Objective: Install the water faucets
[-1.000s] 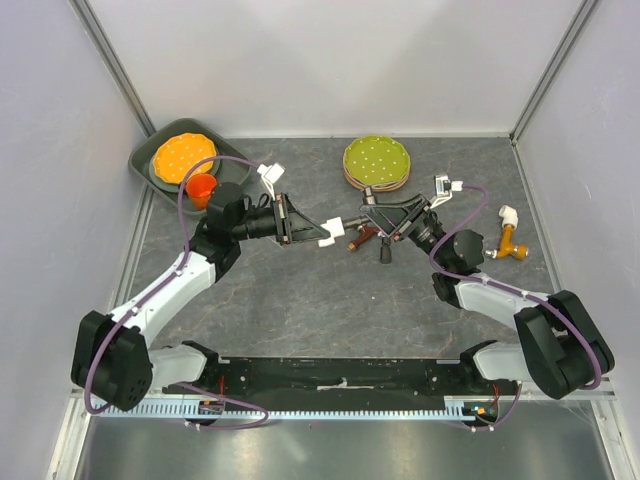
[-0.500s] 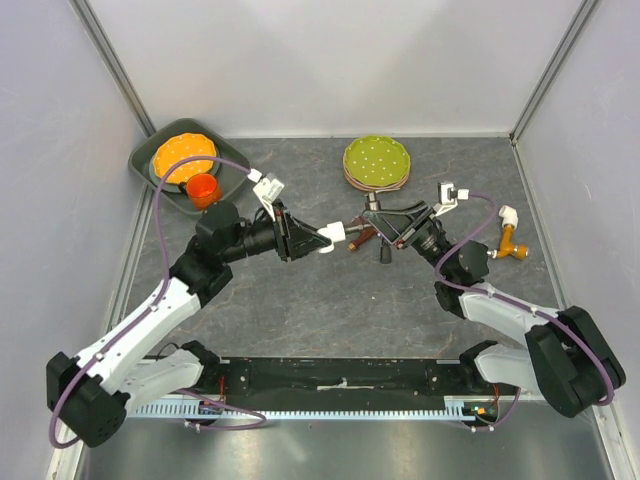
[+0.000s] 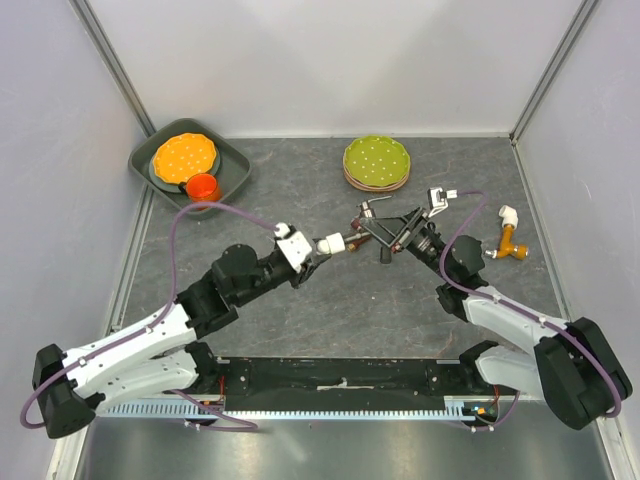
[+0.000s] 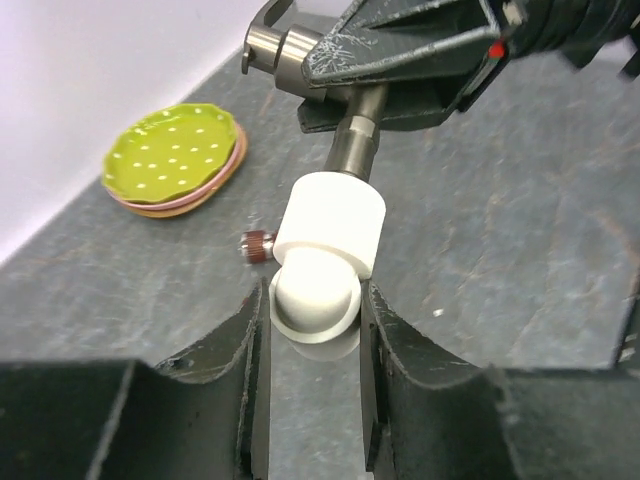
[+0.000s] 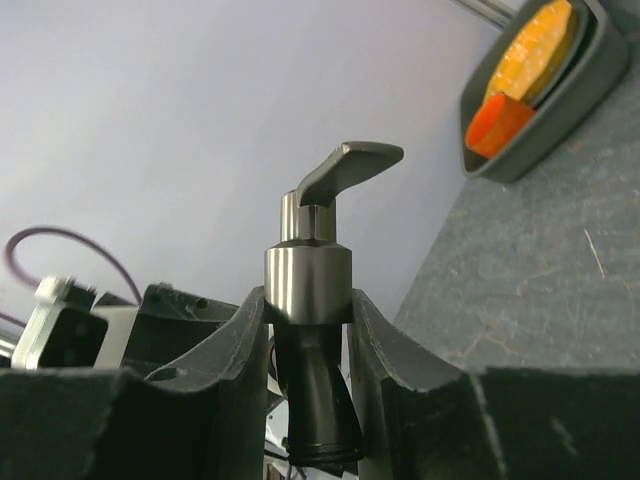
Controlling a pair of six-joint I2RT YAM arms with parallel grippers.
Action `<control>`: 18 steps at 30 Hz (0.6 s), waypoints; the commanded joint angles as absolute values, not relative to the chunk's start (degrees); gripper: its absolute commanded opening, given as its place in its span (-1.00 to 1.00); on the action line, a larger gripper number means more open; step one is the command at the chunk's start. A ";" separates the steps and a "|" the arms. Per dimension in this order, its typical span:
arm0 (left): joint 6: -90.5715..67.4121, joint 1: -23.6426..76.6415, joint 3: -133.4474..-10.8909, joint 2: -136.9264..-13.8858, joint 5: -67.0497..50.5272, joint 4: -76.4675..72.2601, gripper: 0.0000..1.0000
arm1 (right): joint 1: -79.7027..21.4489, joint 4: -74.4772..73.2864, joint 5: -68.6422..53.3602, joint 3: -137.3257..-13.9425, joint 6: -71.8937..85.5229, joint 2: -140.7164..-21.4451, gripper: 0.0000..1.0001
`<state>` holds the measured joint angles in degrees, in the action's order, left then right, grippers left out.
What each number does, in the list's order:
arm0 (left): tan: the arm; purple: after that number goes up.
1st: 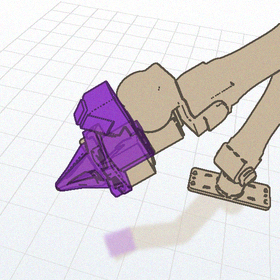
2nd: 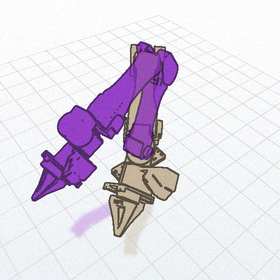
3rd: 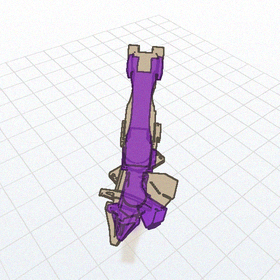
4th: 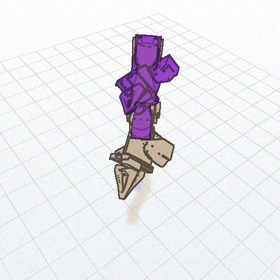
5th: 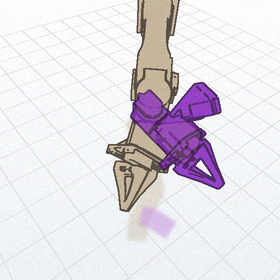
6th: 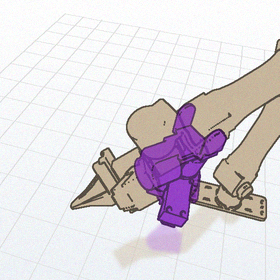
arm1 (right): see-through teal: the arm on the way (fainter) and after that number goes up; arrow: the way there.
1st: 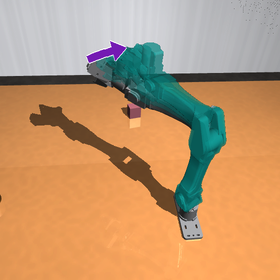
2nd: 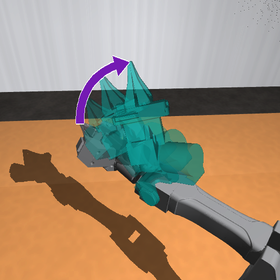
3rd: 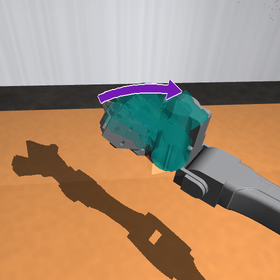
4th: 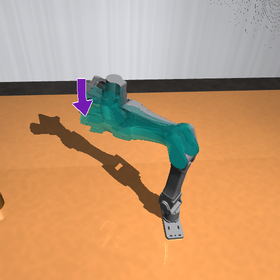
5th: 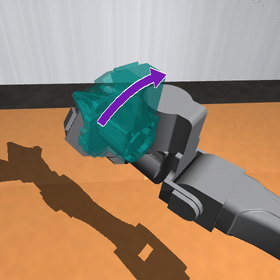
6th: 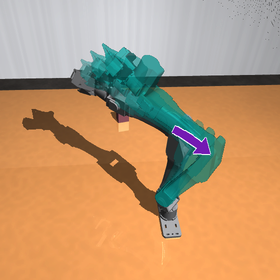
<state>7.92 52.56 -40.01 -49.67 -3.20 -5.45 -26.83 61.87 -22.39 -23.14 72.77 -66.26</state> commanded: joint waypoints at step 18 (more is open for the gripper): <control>62.40 74.35 -25.05 -58.71 38.32 -36.29 -0.96 | -27.16 37.44 -16.79 -27.69 75.32 -61.00 -1.00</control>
<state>50.85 72.88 -26.41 -57.04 31.27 -27.51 -27.66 37.12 -21.37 -24.93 74.87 -62.50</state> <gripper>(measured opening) 0.373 0.372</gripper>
